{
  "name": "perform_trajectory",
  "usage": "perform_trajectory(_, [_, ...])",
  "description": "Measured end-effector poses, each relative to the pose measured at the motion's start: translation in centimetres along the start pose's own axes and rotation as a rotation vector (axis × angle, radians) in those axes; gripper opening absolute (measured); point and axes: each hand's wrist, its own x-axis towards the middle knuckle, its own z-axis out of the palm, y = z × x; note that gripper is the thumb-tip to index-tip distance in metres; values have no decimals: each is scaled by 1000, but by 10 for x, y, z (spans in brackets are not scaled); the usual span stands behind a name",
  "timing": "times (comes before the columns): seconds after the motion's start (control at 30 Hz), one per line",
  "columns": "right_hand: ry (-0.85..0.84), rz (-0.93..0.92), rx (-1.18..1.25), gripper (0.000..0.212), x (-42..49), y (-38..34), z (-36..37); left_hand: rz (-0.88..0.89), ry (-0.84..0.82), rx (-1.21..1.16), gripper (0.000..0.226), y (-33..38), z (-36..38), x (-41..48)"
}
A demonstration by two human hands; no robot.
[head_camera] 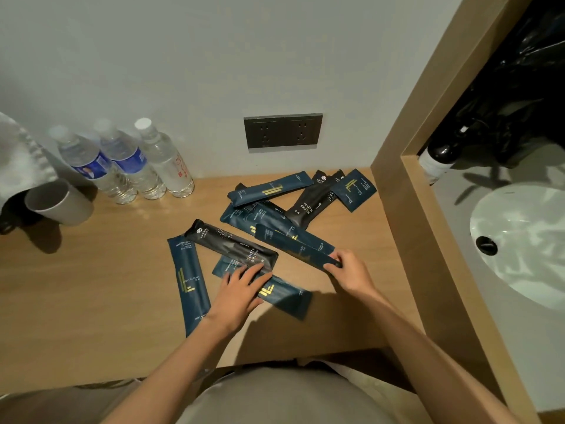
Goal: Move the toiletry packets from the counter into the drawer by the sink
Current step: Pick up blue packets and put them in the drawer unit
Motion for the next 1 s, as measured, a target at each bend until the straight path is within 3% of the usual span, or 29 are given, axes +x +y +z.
perform_trajectory(0.17, [54, 78, -105, 31, -8, 23, -8, 62, -57, -41, 55, 2, -1, 7])
perform_trajectory(0.3, [79, -22, -178, 45, -2, 5, -4, 124, -68, -19, 55, 5, -6, 11])
perform_trajectory(0.43, [1, -85, -201, 69, 17, -21, 0, 149, -91, 48, 57, 6, -10, 17])
perform_trajectory(0.53, [-52, -70, -237, 75, 30, -33, 6, 150, -101, 49, 58, 7, -13, 22])
perform_trajectory(0.63, [-43, -55, -263, 74, 34, -37, 10, 159, -112, 73, 58, 8, -16, 29])
perform_trajectory(0.83, [-47, -27, -177, 44, 27, -31, 9, 161, -158, 86, 57, 12, -21, 43])
perform_trajectory(1.0, [-89, 8, -82, 37, 11, -15, 5, 190, -167, 135, 48, 11, -21, 48])
